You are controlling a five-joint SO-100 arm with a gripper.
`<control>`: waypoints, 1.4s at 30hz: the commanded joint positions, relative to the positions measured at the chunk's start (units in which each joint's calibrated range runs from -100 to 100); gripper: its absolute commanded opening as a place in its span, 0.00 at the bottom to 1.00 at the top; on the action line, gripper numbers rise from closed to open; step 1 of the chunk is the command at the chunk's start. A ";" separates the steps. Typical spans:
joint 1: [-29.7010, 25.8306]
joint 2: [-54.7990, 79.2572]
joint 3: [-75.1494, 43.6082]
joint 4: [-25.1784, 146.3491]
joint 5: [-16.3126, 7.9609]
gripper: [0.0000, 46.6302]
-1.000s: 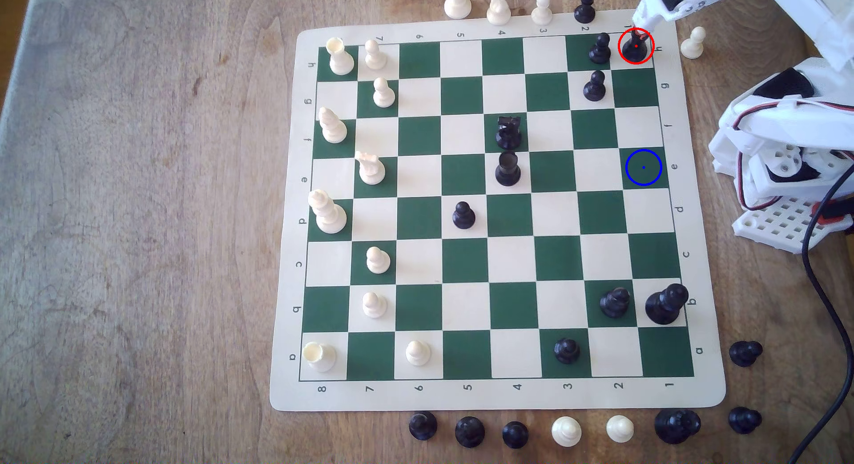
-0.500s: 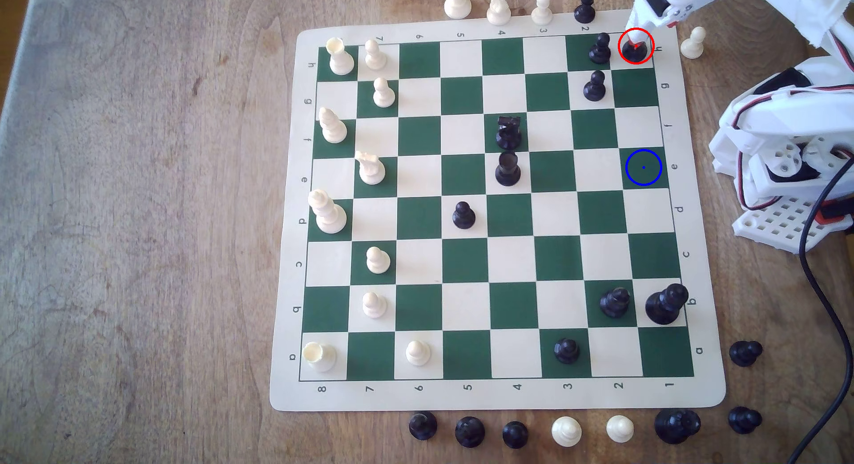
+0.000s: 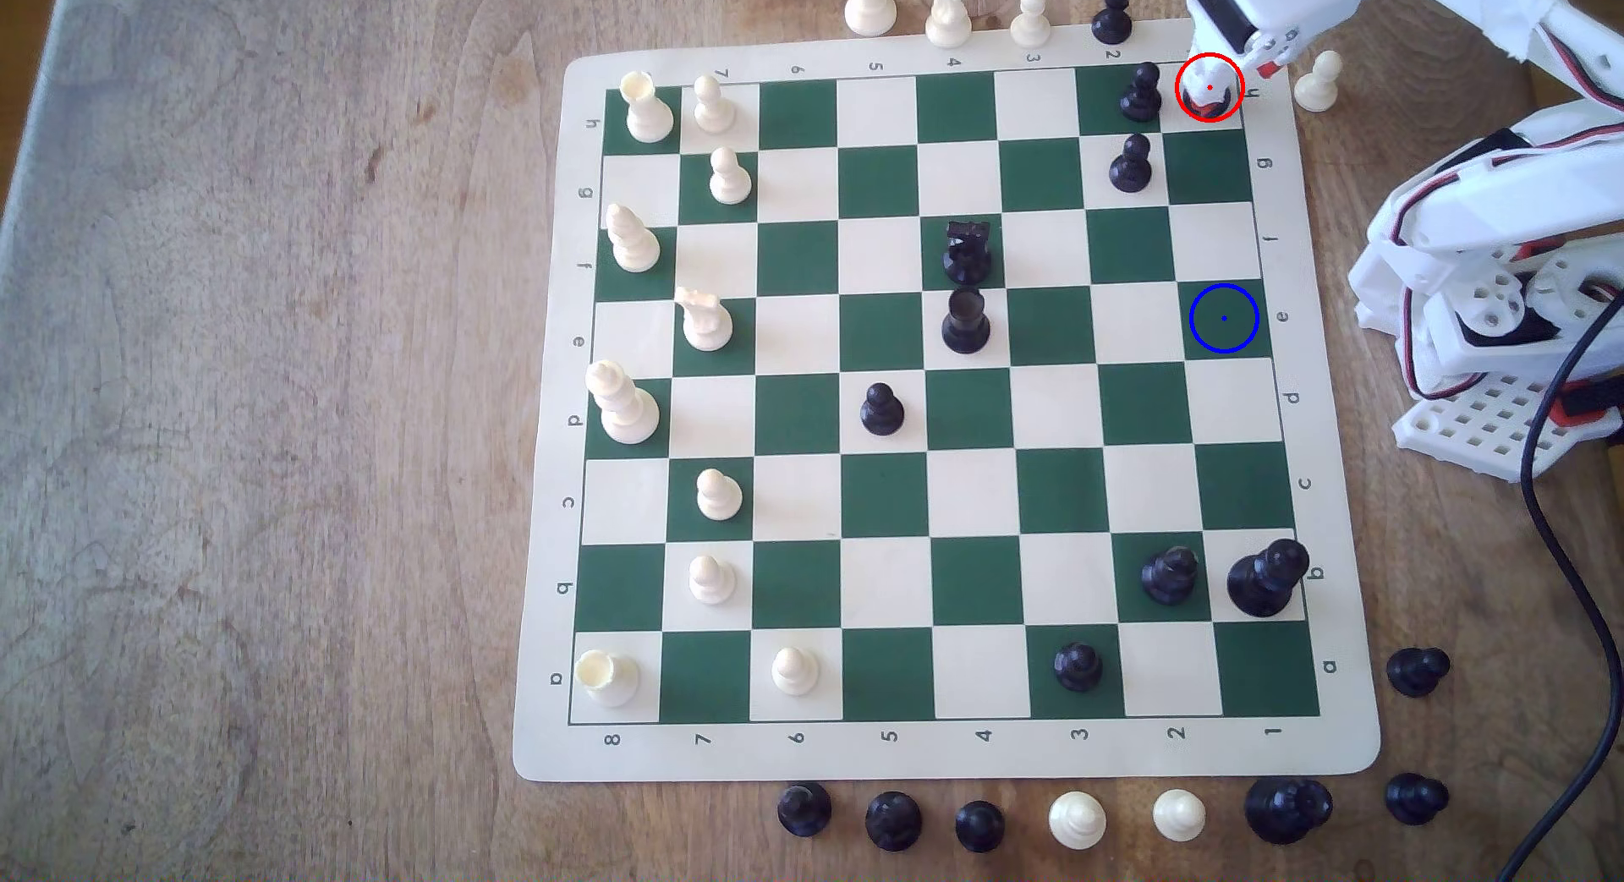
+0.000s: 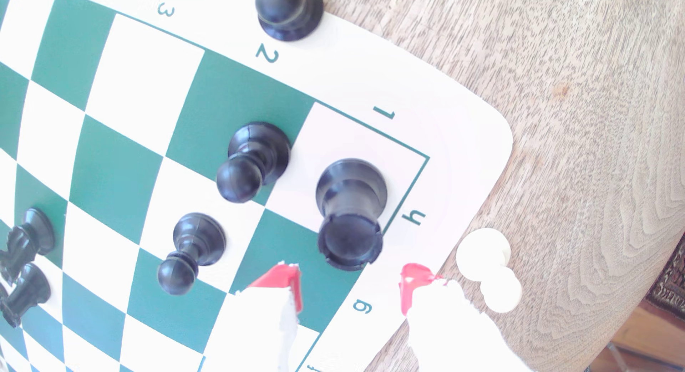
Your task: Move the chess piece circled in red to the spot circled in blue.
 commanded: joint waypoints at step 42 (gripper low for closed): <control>-1.81 1.48 2.83 -10.54 -0.34 0.18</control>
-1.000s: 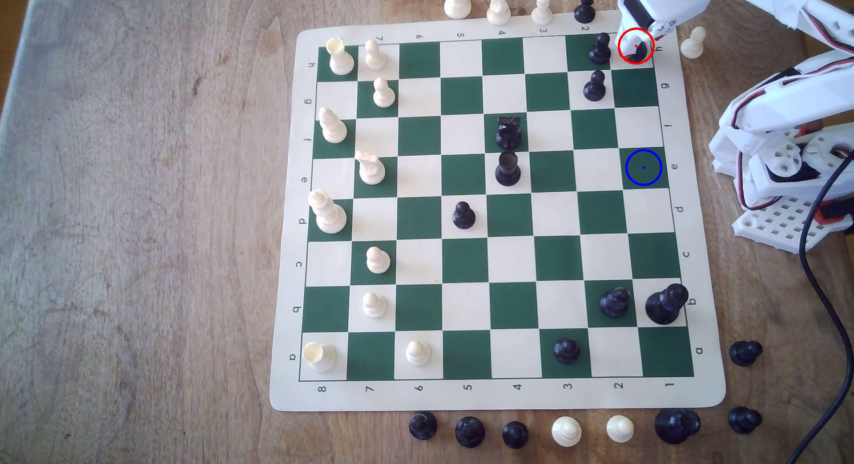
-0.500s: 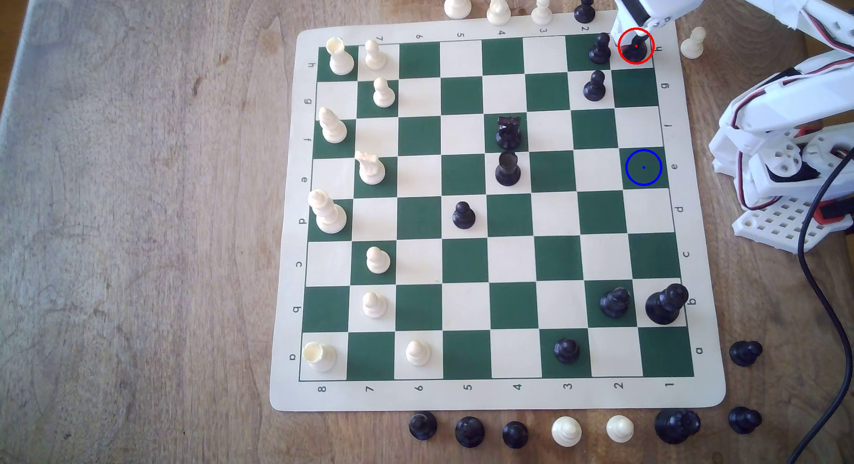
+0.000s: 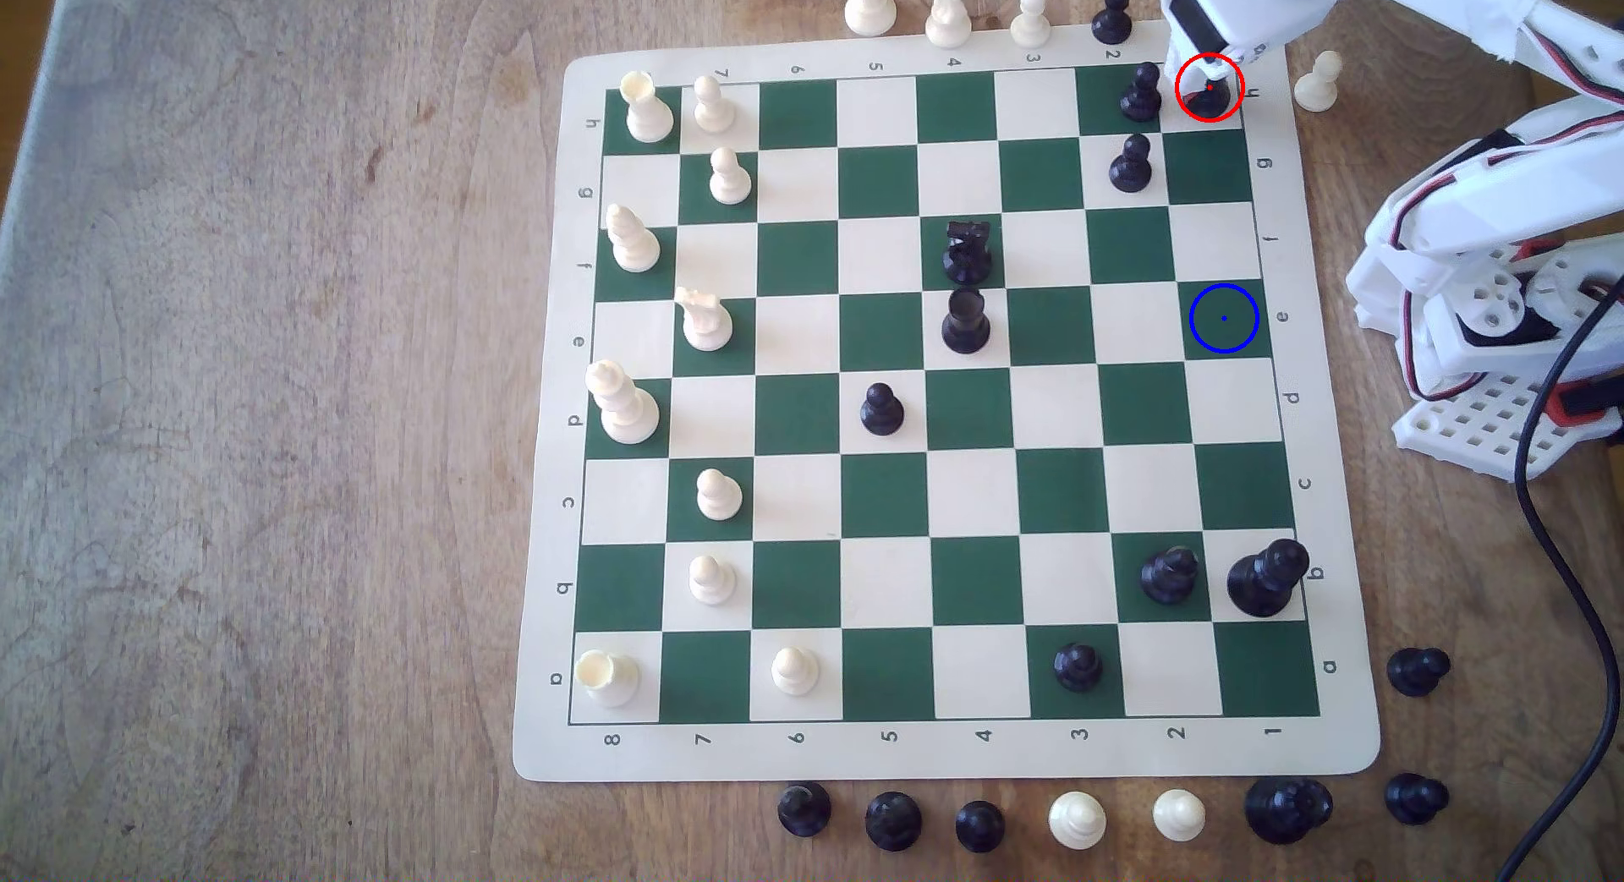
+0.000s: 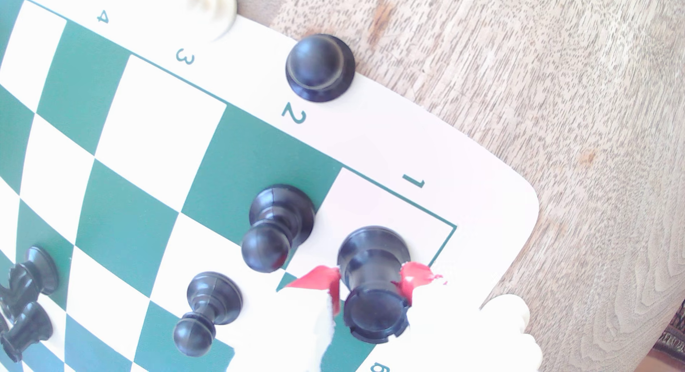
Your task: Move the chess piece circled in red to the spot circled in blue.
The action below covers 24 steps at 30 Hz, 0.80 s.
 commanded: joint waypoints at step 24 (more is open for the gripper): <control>0.88 -5.80 -6.04 7.94 0.34 0.01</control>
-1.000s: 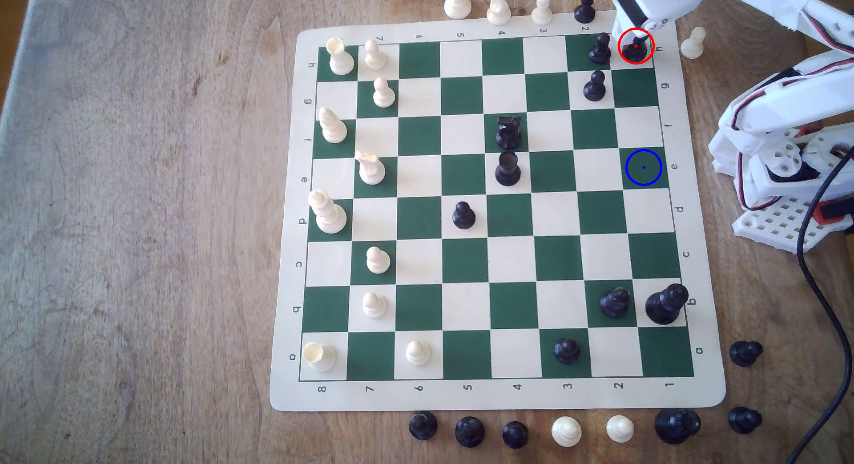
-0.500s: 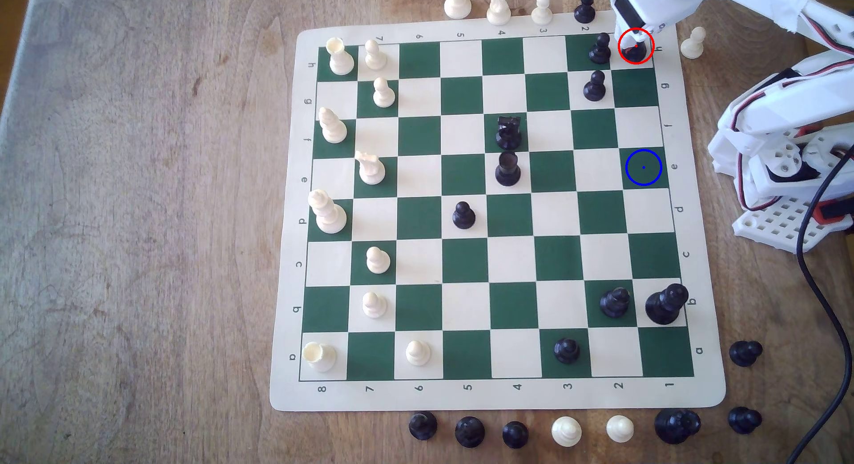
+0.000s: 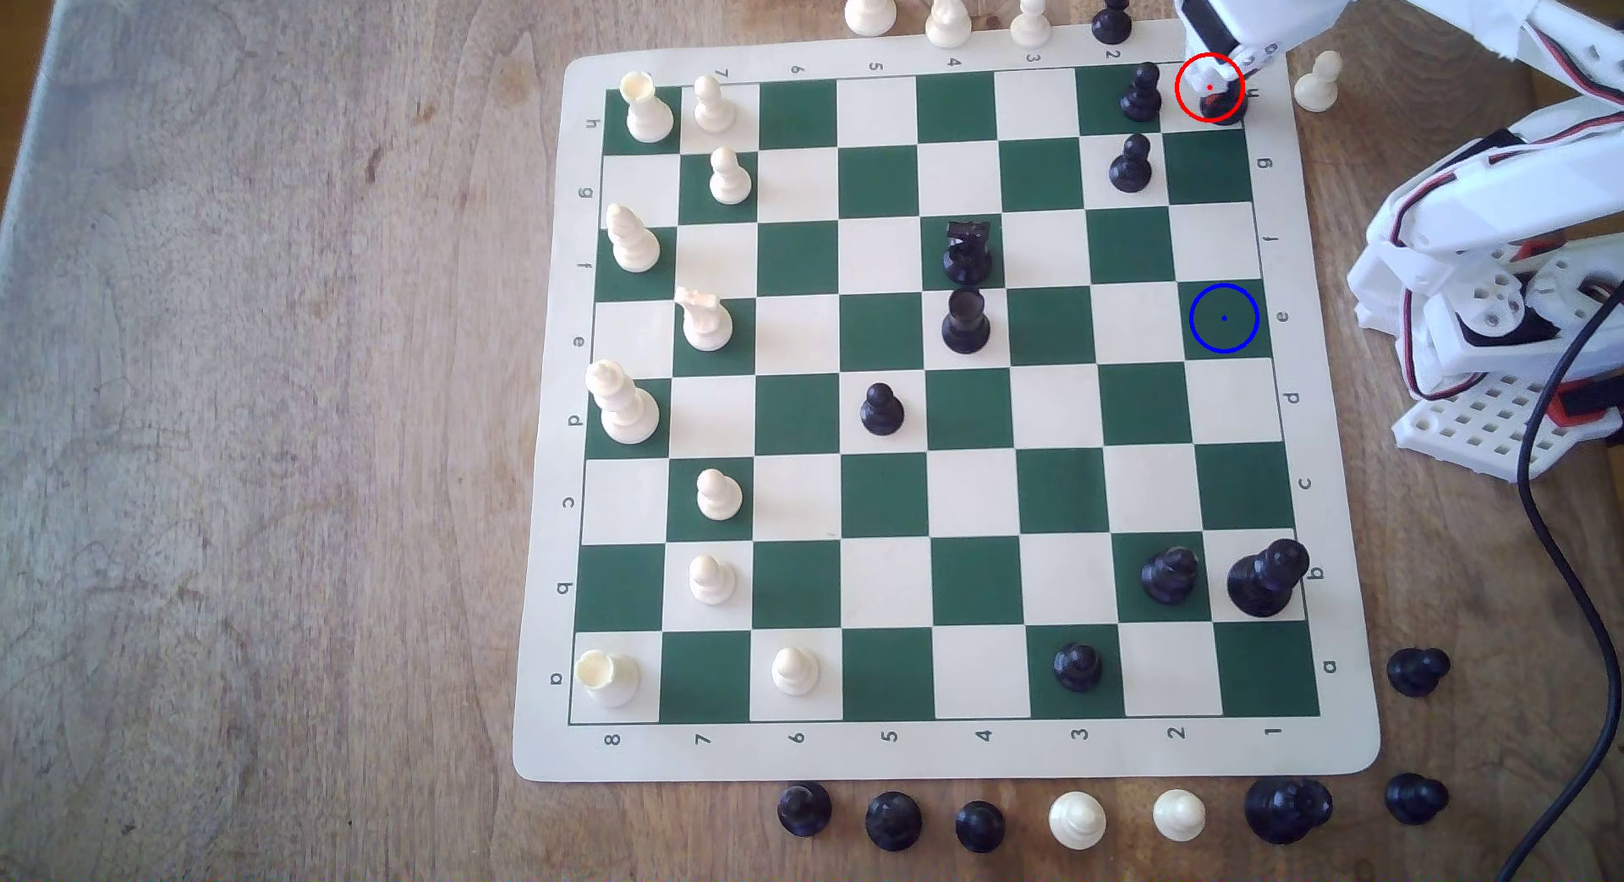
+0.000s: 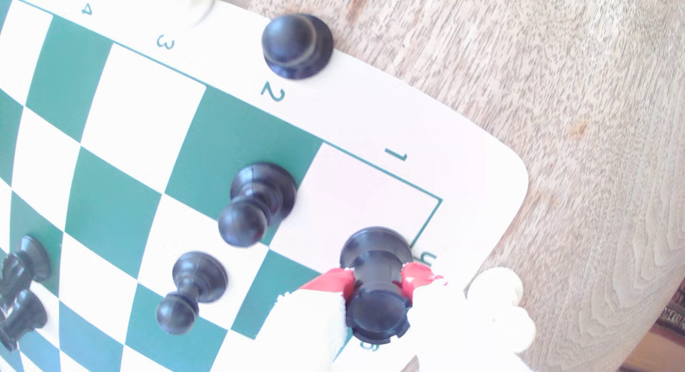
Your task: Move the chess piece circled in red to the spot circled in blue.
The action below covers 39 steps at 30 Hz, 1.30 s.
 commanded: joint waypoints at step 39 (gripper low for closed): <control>-40.34 -40.11 0.67 32.22 -2.15 0.01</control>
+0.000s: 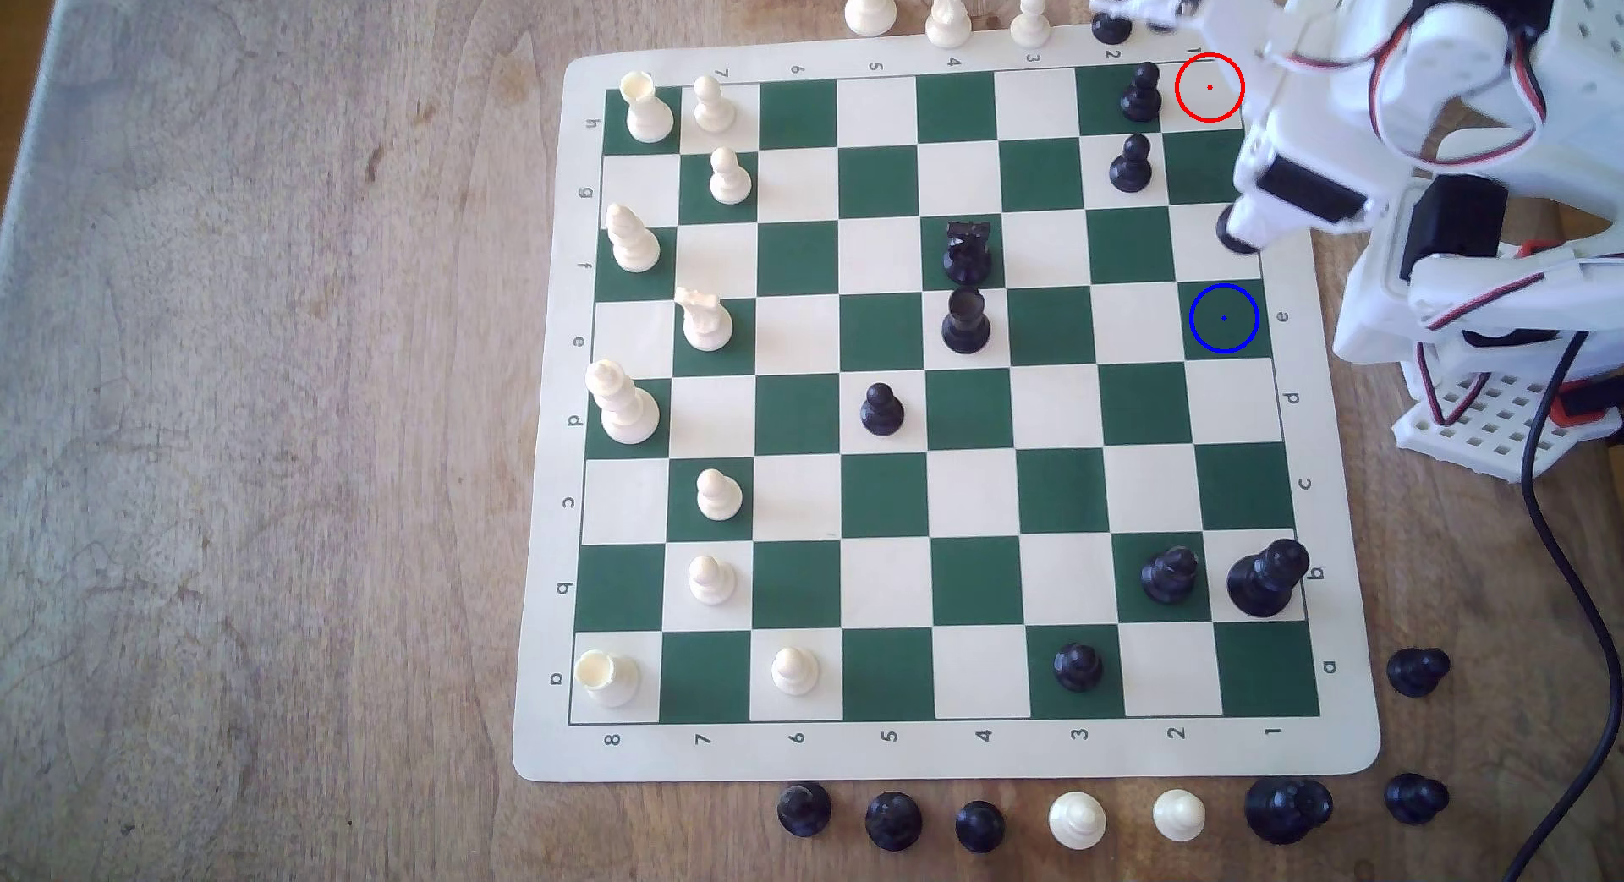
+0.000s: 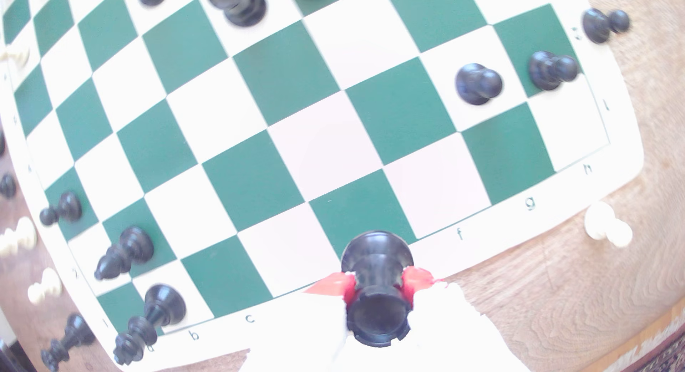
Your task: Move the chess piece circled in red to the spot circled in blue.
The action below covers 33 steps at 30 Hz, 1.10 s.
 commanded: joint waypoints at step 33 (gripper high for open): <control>-3.50 -0.53 23.87 -17.74 -1.37 0.01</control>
